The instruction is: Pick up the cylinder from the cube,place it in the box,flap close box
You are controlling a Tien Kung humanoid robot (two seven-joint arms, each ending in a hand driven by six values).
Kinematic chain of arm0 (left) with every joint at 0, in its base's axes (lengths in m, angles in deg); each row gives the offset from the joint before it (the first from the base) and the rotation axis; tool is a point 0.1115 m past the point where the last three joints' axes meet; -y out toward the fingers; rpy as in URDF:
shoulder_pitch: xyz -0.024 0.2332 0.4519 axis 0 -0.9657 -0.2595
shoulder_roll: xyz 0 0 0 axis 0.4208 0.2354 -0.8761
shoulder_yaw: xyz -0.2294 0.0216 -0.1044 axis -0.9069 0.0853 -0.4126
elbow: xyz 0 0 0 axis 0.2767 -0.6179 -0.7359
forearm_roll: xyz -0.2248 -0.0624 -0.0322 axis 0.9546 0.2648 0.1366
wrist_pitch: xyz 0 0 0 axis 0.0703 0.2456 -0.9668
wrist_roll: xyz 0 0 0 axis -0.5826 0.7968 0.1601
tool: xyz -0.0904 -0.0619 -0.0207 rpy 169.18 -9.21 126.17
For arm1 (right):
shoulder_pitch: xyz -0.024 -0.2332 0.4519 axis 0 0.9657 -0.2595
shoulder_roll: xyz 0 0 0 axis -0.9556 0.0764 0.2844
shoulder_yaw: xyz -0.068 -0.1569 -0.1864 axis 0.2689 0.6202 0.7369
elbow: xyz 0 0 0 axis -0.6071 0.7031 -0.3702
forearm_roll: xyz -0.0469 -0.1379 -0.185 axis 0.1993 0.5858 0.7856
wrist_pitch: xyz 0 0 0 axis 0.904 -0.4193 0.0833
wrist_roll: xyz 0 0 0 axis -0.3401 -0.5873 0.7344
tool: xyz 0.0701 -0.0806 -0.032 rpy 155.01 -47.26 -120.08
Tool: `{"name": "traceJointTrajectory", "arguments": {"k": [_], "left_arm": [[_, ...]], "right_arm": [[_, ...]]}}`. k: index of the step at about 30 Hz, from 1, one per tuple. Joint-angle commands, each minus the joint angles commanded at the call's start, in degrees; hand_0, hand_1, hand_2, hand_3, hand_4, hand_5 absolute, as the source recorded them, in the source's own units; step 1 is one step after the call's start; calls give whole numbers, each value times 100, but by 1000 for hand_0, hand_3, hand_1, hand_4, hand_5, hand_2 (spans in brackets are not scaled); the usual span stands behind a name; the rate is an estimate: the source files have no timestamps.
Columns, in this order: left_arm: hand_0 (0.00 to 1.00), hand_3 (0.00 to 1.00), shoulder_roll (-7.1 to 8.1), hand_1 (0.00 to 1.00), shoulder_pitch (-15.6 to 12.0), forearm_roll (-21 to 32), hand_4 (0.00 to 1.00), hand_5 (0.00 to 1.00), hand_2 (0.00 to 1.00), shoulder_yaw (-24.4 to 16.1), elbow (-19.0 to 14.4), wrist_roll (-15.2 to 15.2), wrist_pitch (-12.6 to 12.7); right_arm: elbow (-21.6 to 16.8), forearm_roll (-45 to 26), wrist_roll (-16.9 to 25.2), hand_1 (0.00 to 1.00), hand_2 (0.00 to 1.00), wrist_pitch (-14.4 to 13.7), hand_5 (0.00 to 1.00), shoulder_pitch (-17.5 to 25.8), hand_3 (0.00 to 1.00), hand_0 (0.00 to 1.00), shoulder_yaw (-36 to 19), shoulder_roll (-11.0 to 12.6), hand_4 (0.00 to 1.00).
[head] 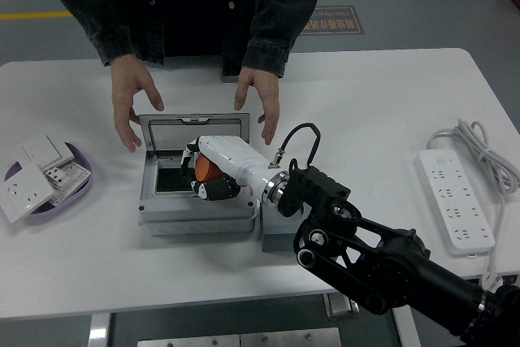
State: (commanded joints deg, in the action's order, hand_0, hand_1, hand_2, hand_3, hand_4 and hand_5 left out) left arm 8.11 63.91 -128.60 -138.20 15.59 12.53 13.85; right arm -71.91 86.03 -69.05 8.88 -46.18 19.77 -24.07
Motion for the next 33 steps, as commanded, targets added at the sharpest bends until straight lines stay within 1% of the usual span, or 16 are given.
{"name": "traceJointTrajectory", "arguments": {"k": [1, 3, 6, 7, 12, 13, 18, 19, 24, 25, 28, 30, 31, 33], "left_arm": [[638, 703, 8, 670, 0, -10, 753, 327, 660, -11, 0, 5, 1], [638, 703, 20, 670, 3, -20, 753, 327, 660, -21, 0, 12, 3], [638, 703, 23, 670, 10, -28, 753, 327, 660, -24, 0, 16, 2], [638, 704, 21, 671, 11, -28, 754, 328, 660, -22, 0, 16, 1], [638, 704, 10, 671, 8, -37, 754, 328, 660, -18, 0, 18, -2], [638, 704, 9, 671, 9, -40, 754, 328, 660, -18, 0, 19, -3], [638, 704, 10, 671, 23, -44, 754, 328, 660, -13, 0, 13, -6], [638, 704, 11, 671, 27, -45, 754, 328, 660, -12, 0, 12, -7], [638, 704, 10, 671, 37, -65, 754, 328, 660, -24, 0, 13, -9], [638, 704, 8, 671, 39, -69, 754, 328, 660, -27, 0, 13, -9], [638, 704, 3, 671, 42, -73, 754, 328, 660, -27, 0, 13, -10], [638, 704, -2, 671, 45, -69, 754, 328, 660, -20, 0, 10, -11], [638, 704, -4, 670, 46, -63, 753, 327, 660, -12, 0, 7, -12], [638, 704, -8, 670, 47, -48, 753, 327, 660, 4, 0, -1, -12]], "right_arm": [[9, 131, -47, 438, 479, 45, 2, -27, 491, 411, 38, 0, 290], [43, 343, -108, 438, 479, 101, 2, -71, 491, 411, 114, 0, 290], [96, 452, -116, 438, 479, 104, 2, -109, 491, 411, 185, 0, 290], [110, 472, -112, 685, 690, 98, 79, -118, 699, 675, 202, 0, 453], [169, 479, -60, 685, 690, 40, 79, -178, 699, 675, 269, 0, 453], [175, 476, -54, 758, 772, 32, 303, -194, 893, 827, 278, 0, 567], [194, 465, -27, 758, 772, 0, 303, -241, 893, 827, 303, 0, 567], [201, 461, -19, 808, 821, -5, 353, -244, 978, 916, 305, 0, 687], [242, 449, 8, 808, 821, -13, 353, -237, 978, 916, 310, 0, 687], [249, 444, 14, 813, 829, -14, 345, -231, 991, 936, 311, 0, 712], [258, 406, 38, 813, 829, -20, 345, -216, 991, 936, 313, 0, 712], [249, 223, 105, 813, 829, -58, 345, -204, 991, 936, 328, 0, 712], [243, 124, 142, 817, 828, -78, 384, -198, 991, 942, 338, 0, 754], [212, -136, 265, 817, 828, -139, 384, -188, 991, 942, 378, 0, 754]]}}
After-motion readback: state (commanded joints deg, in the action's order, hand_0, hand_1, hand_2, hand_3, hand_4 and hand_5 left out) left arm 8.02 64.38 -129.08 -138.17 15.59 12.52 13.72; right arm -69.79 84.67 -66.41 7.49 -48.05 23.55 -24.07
